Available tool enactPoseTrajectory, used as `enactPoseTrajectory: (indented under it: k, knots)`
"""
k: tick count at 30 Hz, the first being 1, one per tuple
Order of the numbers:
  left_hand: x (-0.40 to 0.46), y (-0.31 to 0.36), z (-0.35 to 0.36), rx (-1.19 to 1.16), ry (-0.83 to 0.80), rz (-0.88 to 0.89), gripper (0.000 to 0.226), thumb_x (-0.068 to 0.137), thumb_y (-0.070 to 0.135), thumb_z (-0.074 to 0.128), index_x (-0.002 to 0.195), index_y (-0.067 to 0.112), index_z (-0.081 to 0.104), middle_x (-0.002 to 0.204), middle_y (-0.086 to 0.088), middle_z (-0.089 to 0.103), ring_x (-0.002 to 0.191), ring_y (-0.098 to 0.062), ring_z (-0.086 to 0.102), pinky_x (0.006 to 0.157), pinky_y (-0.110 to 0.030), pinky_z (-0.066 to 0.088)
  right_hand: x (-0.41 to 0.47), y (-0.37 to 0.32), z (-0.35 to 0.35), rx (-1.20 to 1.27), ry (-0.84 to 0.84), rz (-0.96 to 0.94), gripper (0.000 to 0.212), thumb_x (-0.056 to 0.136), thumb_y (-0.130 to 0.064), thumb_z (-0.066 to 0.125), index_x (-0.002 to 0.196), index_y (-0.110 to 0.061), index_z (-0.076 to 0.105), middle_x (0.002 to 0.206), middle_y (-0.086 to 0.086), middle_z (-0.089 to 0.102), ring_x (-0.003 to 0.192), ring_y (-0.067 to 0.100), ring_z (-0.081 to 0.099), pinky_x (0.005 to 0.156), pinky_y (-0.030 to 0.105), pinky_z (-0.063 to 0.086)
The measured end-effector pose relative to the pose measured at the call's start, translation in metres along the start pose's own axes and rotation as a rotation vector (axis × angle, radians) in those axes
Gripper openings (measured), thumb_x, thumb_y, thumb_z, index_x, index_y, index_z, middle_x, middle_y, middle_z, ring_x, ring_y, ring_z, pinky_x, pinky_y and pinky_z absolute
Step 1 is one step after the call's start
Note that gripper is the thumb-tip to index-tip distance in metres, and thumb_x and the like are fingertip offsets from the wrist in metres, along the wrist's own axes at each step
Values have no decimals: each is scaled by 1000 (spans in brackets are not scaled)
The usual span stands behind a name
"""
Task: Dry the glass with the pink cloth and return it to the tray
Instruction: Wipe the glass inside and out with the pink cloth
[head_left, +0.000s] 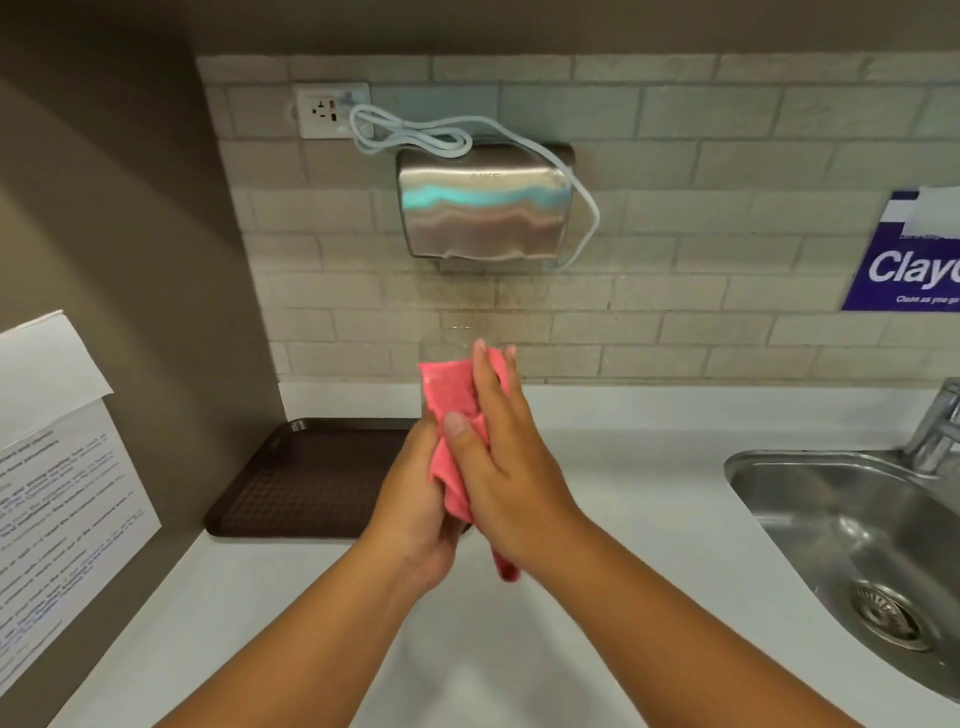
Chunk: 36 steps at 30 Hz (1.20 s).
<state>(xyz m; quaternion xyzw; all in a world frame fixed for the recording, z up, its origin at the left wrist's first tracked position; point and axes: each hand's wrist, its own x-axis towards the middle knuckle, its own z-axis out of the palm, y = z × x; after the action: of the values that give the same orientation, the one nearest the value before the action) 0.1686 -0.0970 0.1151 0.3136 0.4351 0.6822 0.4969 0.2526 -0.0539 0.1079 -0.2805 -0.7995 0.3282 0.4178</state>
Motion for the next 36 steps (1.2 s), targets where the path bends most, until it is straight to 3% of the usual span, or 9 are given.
enactPoseTrajectory:
  k: [3, 7, 11, 17, 20, 23, 27, 29, 36]
  knots:
    - [-2, -7, 3, 30, -29, 20, 62, 88, 71, 52, 125, 29, 79, 111, -5, 85, 91, -20, 83, 65, -33, 65, 28, -3, -25, 226, 90, 102, 60, 111, -55, 35, 166, -54, 12, 177, -11, 19, 148, 3, 33, 113, 20, 36]
    - [-2, -5, 7, 66, -96, 59, 63, 88, 73, 51, 123, 30, 80, 101, -6, 83, 80, -23, 80, 65, -36, 63, 49, 1, -51, 500, 221, 328, 55, 107, -64, 34, 139, -32, 67, 105, -7, 82, 97, 16, 80, 75, 26, 62]
    - [3, 11, 8, 33, -56, 91, 62, 87, 73, 52, 119, 30, 83, 112, -10, 84, 101, -29, 81, 80, -44, 65, 31, 12, -30, 587, 143, 444, 62, 107, -67, 30, 119, -27, 76, 92, -4, 85, 83, 10, 82, 58, 17, 60]
    - [8, 19, -7, -122, 21, -97, 75, 84, 77, 64, 137, 24, 72, 117, -13, 84, 103, -32, 82, 75, -44, 68, -9, 21, 4, 382, -8, 147, 57, 109, -57, 30, 165, -53, 16, 135, -65, 29, 124, -36, 39, 107, 4, 34]
    - [5, 7, -10, -29, -47, -121, 70, 86, 83, 52, 122, 32, 82, 123, -7, 83, 110, -25, 80, 90, -48, 63, -1, 12, -3, 290, -19, 108, 63, 110, -54, 31, 165, -53, 1, 161, -40, 13, 123, -41, 23, 102, -3, 26]
    - [2, -2, -11, 9, -56, -62, 69, 83, 82, 51, 120, 33, 83, 118, -4, 84, 103, -21, 82, 85, -46, 64, 17, 1, -18, 277, 46, 86, 64, 112, -51, 36, 166, -53, 3, 171, -14, 23, 140, -8, 38, 102, 3, 37]
    - [-1, -4, -12, -7, -155, -23, 73, 97, 75, 44, 128, 19, 77, 105, -12, 82, 87, -26, 80, 74, -41, 63, 38, -8, -39, 436, 139, 135, 45, 110, -55, 39, 149, -35, 51, 120, -10, 75, 101, 8, 72, 88, 31, 57]
    - [-1, -6, -13, -37, -174, -36, 74, 92, 78, 49, 121, 17, 80, 95, -12, 80, 78, -27, 77, 70, -42, 62, 46, -8, -43, 429, 160, 166, 40, 110, -56, 40, 122, -27, 65, 92, -14, 79, 85, 3, 74, 83, 29, 55]
    - [0, 1, -9, 158, -9, -63, 64, 89, 78, 56, 108, 23, 83, 85, -2, 79, 73, -22, 79, 76, -46, 67, 56, 1, -48, 383, 240, 299, 53, 110, -59, 35, 91, -32, 77, 78, -3, 80, 80, 18, 79, 68, 29, 64]
